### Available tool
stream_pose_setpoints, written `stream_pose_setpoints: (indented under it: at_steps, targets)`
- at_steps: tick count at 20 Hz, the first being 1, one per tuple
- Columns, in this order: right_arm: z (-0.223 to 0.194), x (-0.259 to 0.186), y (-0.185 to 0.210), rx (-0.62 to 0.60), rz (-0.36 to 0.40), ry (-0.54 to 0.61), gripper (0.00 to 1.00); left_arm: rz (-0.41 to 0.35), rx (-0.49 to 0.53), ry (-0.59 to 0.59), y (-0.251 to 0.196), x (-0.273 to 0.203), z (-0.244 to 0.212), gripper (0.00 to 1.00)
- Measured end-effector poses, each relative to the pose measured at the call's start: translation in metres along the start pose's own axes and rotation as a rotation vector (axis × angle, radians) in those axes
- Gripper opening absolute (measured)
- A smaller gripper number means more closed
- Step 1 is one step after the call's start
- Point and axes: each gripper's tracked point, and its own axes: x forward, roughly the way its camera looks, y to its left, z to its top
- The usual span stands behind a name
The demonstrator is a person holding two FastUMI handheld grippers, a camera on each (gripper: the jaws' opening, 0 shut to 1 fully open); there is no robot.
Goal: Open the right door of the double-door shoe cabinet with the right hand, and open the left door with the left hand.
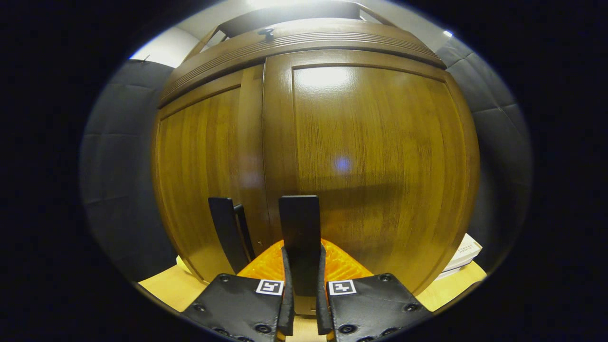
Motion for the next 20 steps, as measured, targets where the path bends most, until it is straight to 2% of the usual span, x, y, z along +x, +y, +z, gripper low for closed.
stream_pose_setpoints:
  at_steps: [1,3,5,6,11,16,17,18,20]
  targets:
    - [-0.001,-0.004,0.0,0.004,0.009,0.005,0.2,-0.009,-0.002,-0.001,-0.002,-0.001,0.001,0.95]
    - [-0.001,-0.013,0.0,0.004,0.029,0.011,0.17,-0.025,-0.009,-0.003,-0.004,-0.002,0.002,0.95]
    - [-0.002,-0.021,-0.001,0.005,0.045,0.017,0.2,-0.044,-0.022,-0.004,-0.006,-0.003,0.004,0.95]
    - [-0.002,-0.027,-0.002,0.004,0.051,0.018,0.17,-0.053,-0.027,-0.003,-0.007,-0.004,0.005,0.95]
    - [-0.004,-0.055,-0.007,0.002,0.089,0.024,0.2,-0.108,-0.04,-0.011,-0.012,-0.006,0.01,0.95]
    - [-0.005,-0.082,-0.015,0.0,0.1,0.029,0.2,-0.177,-0.053,-0.022,-0.018,-0.011,0.015,0.95]
    - [-0.005,-0.089,-0.018,0.005,0.101,0.029,0.17,-0.19,-0.054,-0.027,-0.019,-0.011,0.018,0.95]
    - [-0.006,-0.097,-0.02,0.01,0.102,0.027,0.2,-0.203,-0.055,-0.031,-0.019,-0.012,0.02,0.95]
    - [-0.007,-0.111,-0.027,0.013,0.102,0.025,0.2,-0.229,-0.058,-0.037,-0.022,-0.01,0.02,0.95]
